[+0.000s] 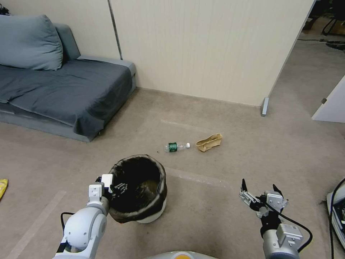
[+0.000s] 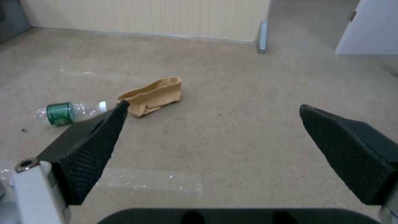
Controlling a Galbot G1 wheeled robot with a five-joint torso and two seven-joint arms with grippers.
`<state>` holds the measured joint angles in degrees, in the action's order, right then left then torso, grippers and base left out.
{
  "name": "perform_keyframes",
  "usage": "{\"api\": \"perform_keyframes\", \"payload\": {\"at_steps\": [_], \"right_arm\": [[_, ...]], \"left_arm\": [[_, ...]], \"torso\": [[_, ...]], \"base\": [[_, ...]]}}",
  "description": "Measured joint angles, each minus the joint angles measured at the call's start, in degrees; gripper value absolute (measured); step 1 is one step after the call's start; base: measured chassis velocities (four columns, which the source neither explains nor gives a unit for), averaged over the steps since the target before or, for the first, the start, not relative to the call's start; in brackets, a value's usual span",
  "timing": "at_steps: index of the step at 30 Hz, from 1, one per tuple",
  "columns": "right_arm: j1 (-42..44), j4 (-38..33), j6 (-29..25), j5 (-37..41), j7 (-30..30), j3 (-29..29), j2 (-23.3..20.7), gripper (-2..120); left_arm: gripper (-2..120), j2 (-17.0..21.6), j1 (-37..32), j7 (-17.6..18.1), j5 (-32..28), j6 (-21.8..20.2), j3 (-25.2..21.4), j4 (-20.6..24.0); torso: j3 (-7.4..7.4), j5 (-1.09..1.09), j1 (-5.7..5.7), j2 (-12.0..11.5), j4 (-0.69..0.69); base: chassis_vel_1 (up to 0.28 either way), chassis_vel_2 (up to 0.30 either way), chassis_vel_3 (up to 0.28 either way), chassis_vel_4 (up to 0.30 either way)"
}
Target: Pick up the trash bin, then pick up the garbage from the floor and place it into the trash bin.
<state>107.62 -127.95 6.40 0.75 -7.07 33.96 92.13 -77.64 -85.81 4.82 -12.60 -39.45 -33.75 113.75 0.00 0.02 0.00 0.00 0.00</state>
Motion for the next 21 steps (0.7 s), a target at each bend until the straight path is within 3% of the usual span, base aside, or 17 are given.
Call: {"api": "perform_keyframes", "payload": {"at_steps": [6, 13, 21], "right_arm": [[0.3, 0.1, -0.3, -0.7, -0.1, -0.6, 0.0, 100], [0.4, 0.3, -0.7, -1.1, -0.3, -1.1, 0.0, 100], [0.1, 0.3, -0.9, -1.2, -0.6, -0.9, 0.0, 100]], "left_arm": [[30, -0.2, -0.5, -0.1, 0.1, 0.1, -0.2, 0.3], [17, -0.3, -1.0, -0.2, 0.2, 0.6, -0.4, 0.8], [9, -0.4, -2.0, -0.2, 1.1, 1.5, -0.9, 2.3]], "torso": [[0.00, 0.00, 0.00, 0.0, 0.00], [0.00, -0.01, 0.00, 0.0, 0.00], [0.01, -0.06, 0.00, 0.0, -0.01]], "base": [[0.000, 0.000, 0.000, 0.000], [0.000, 0.000, 0.000, 0.000], [0.000, 0.000, 0.000, 0.000]]}}
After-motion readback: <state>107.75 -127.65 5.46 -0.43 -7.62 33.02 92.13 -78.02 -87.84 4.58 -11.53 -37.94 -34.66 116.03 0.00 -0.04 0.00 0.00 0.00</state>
